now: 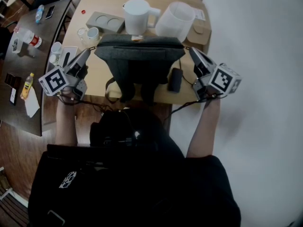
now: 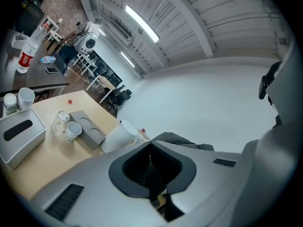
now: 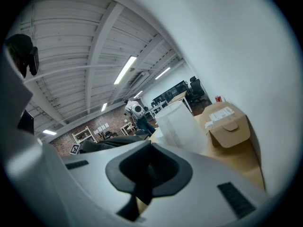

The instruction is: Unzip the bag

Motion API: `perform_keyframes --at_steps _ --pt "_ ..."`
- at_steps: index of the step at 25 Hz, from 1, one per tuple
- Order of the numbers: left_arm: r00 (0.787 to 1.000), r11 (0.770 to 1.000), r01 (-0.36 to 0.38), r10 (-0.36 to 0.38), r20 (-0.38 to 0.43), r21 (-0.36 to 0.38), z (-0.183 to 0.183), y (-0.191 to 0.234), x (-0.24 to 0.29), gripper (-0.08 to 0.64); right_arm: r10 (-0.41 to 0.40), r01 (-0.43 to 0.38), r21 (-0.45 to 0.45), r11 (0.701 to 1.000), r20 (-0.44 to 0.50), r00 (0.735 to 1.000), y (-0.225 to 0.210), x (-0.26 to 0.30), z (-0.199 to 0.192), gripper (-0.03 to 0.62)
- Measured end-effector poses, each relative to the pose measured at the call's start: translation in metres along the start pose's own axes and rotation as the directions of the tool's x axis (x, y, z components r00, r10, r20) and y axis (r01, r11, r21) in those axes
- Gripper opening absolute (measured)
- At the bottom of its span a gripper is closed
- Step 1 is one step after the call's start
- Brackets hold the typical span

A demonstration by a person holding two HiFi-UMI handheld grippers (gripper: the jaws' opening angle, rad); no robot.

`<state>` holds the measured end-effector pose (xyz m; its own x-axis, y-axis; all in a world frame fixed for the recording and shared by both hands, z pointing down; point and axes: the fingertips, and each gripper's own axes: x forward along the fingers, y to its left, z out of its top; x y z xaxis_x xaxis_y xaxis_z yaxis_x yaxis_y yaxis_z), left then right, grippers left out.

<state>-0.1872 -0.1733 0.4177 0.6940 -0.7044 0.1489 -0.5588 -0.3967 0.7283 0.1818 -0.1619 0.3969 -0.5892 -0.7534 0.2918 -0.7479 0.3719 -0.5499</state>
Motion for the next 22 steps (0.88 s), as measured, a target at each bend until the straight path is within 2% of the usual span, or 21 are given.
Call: perform_keyframes --at_steps 12,22 --pt "1.000 1.000 -0.007 0.007 -0.008 -0.014 -0.004 0.006 -0.001 0.006 -0.003 0.003 0.002 1.000 -0.010 1.000 -0.003 0.002 -0.003 0.012" --pt "1.000 0.999 -0.023 0.022 -0.017 -0.035 -0.011 0.017 0.000 0.006 -0.018 0.019 0.042 0.999 -0.012 1.000 -0.012 0.002 -0.009 0.012"
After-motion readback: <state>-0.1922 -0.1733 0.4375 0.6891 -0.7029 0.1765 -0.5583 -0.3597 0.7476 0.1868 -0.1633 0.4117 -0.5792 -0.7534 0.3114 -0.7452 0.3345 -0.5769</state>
